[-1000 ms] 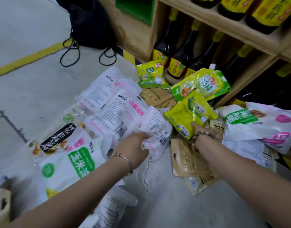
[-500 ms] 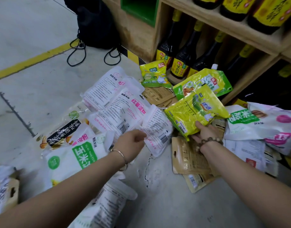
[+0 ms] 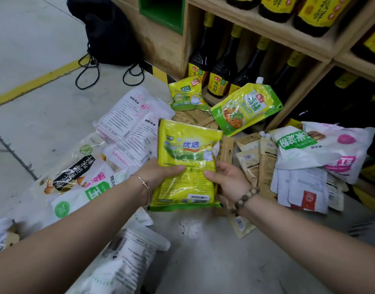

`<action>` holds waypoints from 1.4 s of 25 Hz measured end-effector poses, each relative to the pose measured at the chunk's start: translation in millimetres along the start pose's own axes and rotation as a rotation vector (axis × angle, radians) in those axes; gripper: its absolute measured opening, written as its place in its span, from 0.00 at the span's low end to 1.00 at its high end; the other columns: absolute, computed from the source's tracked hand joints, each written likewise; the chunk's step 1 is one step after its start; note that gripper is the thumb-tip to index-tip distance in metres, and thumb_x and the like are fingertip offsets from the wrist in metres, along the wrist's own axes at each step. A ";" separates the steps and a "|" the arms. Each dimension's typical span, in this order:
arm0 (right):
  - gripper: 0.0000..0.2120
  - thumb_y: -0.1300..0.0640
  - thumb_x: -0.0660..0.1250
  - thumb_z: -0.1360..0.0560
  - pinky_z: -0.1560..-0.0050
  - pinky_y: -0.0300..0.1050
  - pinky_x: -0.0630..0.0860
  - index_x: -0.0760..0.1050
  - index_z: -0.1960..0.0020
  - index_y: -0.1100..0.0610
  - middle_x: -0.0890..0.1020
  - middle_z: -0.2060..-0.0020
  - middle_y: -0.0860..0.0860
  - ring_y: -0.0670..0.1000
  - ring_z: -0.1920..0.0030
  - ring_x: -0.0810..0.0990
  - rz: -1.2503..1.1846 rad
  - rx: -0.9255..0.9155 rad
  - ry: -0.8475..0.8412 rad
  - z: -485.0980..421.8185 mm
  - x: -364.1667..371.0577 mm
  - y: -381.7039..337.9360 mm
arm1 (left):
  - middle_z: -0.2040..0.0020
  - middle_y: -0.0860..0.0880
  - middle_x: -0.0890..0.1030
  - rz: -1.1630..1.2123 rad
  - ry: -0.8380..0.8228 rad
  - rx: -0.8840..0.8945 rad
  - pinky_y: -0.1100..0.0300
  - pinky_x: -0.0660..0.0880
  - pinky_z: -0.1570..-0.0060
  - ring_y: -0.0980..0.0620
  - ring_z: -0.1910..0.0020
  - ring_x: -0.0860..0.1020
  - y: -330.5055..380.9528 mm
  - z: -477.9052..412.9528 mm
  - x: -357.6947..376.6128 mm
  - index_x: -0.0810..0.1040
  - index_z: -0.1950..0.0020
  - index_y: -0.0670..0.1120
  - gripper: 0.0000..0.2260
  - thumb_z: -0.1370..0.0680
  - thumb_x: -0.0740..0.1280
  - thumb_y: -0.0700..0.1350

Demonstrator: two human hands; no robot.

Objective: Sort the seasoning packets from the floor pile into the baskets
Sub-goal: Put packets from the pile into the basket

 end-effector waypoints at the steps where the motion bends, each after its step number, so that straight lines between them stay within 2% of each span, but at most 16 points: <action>1: 0.05 0.68 0.67 0.27 0.58 0.44 0.80 0.76 0.53 0.60 0.82 0.60 0.54 0.49 0.63 0.82 0.040 -0.015 -0.017 -1.6 8.1 -1.3 | 0.60 0.45 0.85 0.019 0.030 -0.004 0.53 0.79 0.62 0.45 0.63 0.83 -1.1 1.7 -5.6 0.81 0.52 0.45 0.09 0.31 0.72 0.38; 3: 0.02 0.64 0.67 0.26 0.65 0.37 0.78 0.76 0.56 0.59 0.81 0.63 0.54 0.45 0.69 0.79 0.137 -0.021 0.017 -10.2 13.7 -3.0 | 0.64 0.45 0.84 0.066 0.101 -0.026 0.54 0.79 0.68 0.46 0.67 0.83 -3.9 4.7 -17.1 0.80 0.54 0.44 0.07 0.30 0.72 0.36; 6: 0.07 0.57 0.64 0.23 0.75 0.36 0.69 0.73 0.50 0.61 0.80 0.61 0.61 0.47 0.77 0.72 0.012 0.173 0.272 -35.4 -14.9 7.8 | 0.65 0.44 0.83 0.056 0.216 -0.029 0.54 0.78 0.70 0.45 0.69 0.82 -4.7 8.9 -38.8 0.80 0.55 0.43 0.06 0.30 0.72 0.36; 9: 0.17 0.53 0.65 0.25 0.69 0.41 0.67 0.75 0.45 0.67 0.82 0.53 0.65 0.49 0.75 0.67 0.077 0.339 0.426 -60.5 -43.4 16.2 | 0.64 0.43 0.84 0.058 0.267 -0.044 0.54 0.77 0.68 0.44 0.67 0.82 -6.7 12.4 -58.9 0.80 0.54 0.43 0.06 0.30 0.72 0.37; 12: 0.24 0.40 0.65 0.27 0.65 0.42 0.77 0.73 0.48 0.62 0.84 0.59 0.56 0.51 0.70 0.79 0.108 0.463 0.325 -77.2 -27.9 26.4 | 0.63 0.43 0.84 0.068 0.289 -0.059 0.54 0.78 0.68 0.44 0.67 0.82 -10.2 12.9 -68.6 0.80 0.53 0.43 0.07 0.30 0.72 0.37; 14: 0.25 0.35 0.62 0.28 0.47 0.47 0.78 0.75 0.52 0.59 0.83 0.60 0.54 0.51 0.59 0.81 0.064 0.523 0.265 -86.6 -14.9 35.8 | 0.64 0.43 0.84 0.077 0.300 -0.063 0.54 0.78 0.70 0.44 0.68 0.83 -10.5 11.4 -71.5 0.80 0.53 0.43 0.07 0.30 0.72 0.37; 15: 0.25 0.34 0.62 0.28 0.44 0.48 0.76 0.75 0.57 0.57 0.81 0.64 0.53 0.51 0.60 0.80 0.049 0.546 0.249 -89.5 -11.8 38.7 | 0.64 0.43 0.84 0.085 0.299 -0.064 0.55 0.78 0.70 0.44 0.68 0.83 -10.9 10.4 -72.3 0.80 0.53 0.43 0.07 0.30 0.72 0.37; 16: 0.24 0.33 0.62 0.29 0.48 0.46 0.77 0.75 0.61 0.56 0.80 0.69 0.53 0.50 0.65 0.79 0.041 0.562 0.243 -91.3 -11.5 41.6 | 0.63 0.43 0.84 0.090 0.298 -0.067 0.55 0.78 0.70 0.43 0.68 0.83 -11.3 8.9 -73.5 0.80 0.53 0.43 0.07 0.30 0.72 0.37; 19: 0.16 0.45 0.68 0.27 0.75 0.40 0.77 0.76 0.64 0.58 0.80 0.76 0.54 0.51 0.78 0.79 -0.147 0.579 0.169 -86.8 -5.3 47.6 | 0.64 0.43 0.84 0.108 0.301 -0.064 0.55 0.78 0.71 0.43 0.67 0.83 -12.8 4.0 -78.3 0.80 0.53 0.43 0.07 0.30 0.72 0.37; 20: 0.12 0.51 0.68 0.26 0.74 0.42 0.78 0.78 0.60 0.60 0.83 0.72 0.56 0.52 0.73 0.82 -0.262 0.533 0.140 -86.7 0.7 49.5 | 0.64 0.43 0.84 0.121 0.311 -0.060 0.55 0.78 0.72 0.43 0.68 0.83 -13.4 2.7 -80.6 0.80 0.53 0.43 0.07 0.31 0.72 0.37; 21: 0.08 0.56 0.67 0.25 0.66 0.45 0.81 0.79 0.54 0.63 0.84 0.64 0.58 0.55 0.64 0.84 -0.345 0.459 0.136 -88.7 5.6 50.3 | 0.64 0.43 0.84 0.136 0.331 -0.057 0.54 0.79 0.71 0.43 0.67 0.83 -15.6 1.9 -83.7 0.80 0.53 0.43 0.08 0.31 0.72 0.37; 23: 0.07 0.62 0.67 0.26 0.52 0.49 0.80 0.79 0.50 0.63 0.83 0.55 0.59 0.58 0.52 0.83 -0.272 0.283 0.254 -82.9 0.5 49.6 | 0.62 0.43 0.84 0.163 0.355 -0.091 0.50 0.79 0.66 0.43 0.66 0.83 -26.6 6.6 -82.4 0.80 0.52 0.43 0.10 0.33 0.72 0.38; 25: 0.06 0.63 0.67 0.26 0.56 0.40 0.79 0.79 0.50 0.63 0.83 0.54 0.57 0.53 0.55 0.83 -0.055 0.120 0.394 -57.5 -14.4 41.3 | 0.62 0.42 0.84 0.186 0.337 -0.131 0.47 0.80 0.67 0.43 0.66 0.83 -36.2 18.8 -76.6 0.80 0.52 0.42 0.10 0.33 0.71 0.38; 28: 0.07 0.66 0.65 0.26 0.64 0.27 0.73 0.76 0.48 0.66 0.81 0.53 0.54 0.38 0.62 0.79 0.152 0.012 0.507 0.4 -35.4 13.8 | 0.68 0.45 0.84 0.157 0.371 -0.170 0.54 0.77 0.76 0.48 0.71 0.82 -36.3 55.6 -69.7 0.79 0.55 0.41 0.04 0.28 0.68 0.35; 31: 0.10 0.67 0.66 0.26 0.55 0.30 0.74 0.75 0.45 0.65 0.79 0.50 0.52 0.46 0.52 0.78 0.209 0.020 0.591 58.8 -49.2 -16.3 | 0.70 0.49 0.83 0.114 0.370 -0.192 0.57 0.77 0.77 0.51 0.74 0.81 -17.9 101.9 -51.6 0.78 0.55 0.43 0.05 0.27 0.66 0.34; 35: 0.04 0.66 0.66 0.26 0.67 0.23 0.69 0.77 0.52 0.63 0.79 0.59 0.52 0.46 0.59 0.76 0.162 0.097 0.671 125.0 -51.1 -64.6 | 0.67 0.48 0.84 0.073 0.294 -0.207 0.56 0.79 0.73 0.50 0.70 0.82 32.0 161.9 -22.9 0.80 0.54 0.43 0.06 0.27 0.66 0.34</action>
Point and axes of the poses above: each hand's wrist, its own z-axis away from the middle knuckle, its own x-axis out of the palm, y = z × x, the point moved 7 cm from there along -z, towards the middle knuckle
